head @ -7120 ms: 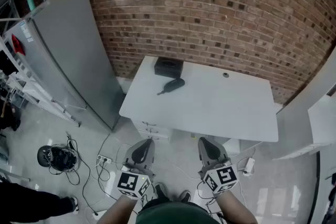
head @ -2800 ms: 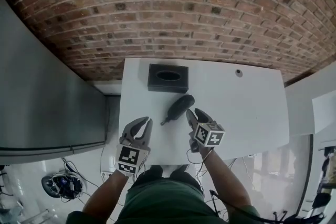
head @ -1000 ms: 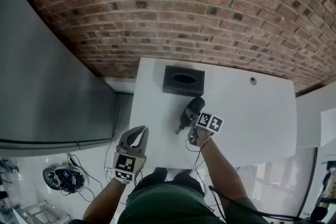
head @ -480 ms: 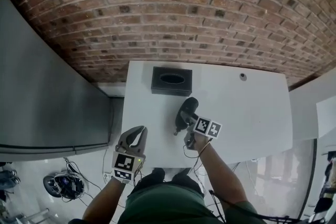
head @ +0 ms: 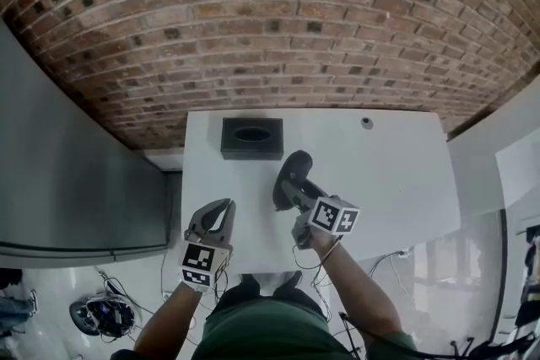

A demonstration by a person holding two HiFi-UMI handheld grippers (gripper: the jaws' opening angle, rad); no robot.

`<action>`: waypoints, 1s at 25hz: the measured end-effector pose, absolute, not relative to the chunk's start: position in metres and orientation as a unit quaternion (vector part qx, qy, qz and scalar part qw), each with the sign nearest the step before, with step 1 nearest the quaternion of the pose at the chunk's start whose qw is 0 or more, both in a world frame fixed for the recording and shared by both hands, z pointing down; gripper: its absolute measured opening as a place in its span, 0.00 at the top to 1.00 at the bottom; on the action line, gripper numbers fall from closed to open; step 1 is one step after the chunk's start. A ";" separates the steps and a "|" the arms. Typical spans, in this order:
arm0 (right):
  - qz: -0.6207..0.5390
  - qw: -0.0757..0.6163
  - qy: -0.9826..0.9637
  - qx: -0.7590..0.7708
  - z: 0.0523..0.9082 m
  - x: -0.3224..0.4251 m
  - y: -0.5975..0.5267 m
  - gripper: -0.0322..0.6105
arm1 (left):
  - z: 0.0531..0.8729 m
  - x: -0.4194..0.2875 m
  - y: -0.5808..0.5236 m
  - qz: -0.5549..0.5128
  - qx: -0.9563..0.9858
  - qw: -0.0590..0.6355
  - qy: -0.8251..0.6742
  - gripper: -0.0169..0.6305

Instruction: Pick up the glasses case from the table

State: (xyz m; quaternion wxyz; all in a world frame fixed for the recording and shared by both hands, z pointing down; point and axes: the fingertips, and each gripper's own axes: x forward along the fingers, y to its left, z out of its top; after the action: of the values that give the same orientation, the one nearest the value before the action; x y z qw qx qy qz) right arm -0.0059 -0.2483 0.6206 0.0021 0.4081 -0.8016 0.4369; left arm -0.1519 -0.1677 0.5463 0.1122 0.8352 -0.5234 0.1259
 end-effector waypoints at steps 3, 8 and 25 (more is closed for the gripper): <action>0.408 -0.010 -0.820 0.402 0.588 0.003 -0.240 0.49 | 0.534 -0.136 -0.170 0.116 0.840 0.113 -0.517 0.95; 0.350 -0.039 -0.849 0.395 0.529 0.018 -0.226 0.49 | 0.514 -0.121 -0.176 0.092 0.845 0.096 -0.518 0.95; 0.168 -0.073 -0.896 0.405 0.405 0.064 -0.170 0.49 | 0.420 -0.072 -0.165 0.016 0.866 0.049 -0.498 0.95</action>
State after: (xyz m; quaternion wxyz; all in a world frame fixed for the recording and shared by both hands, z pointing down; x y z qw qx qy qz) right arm 0.0645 -0.1701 0.4047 -0.0727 0.4055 -0.8955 0.1682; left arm -0.0719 -0.1652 0.4197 0.0493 0.8657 -0.4979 0.0164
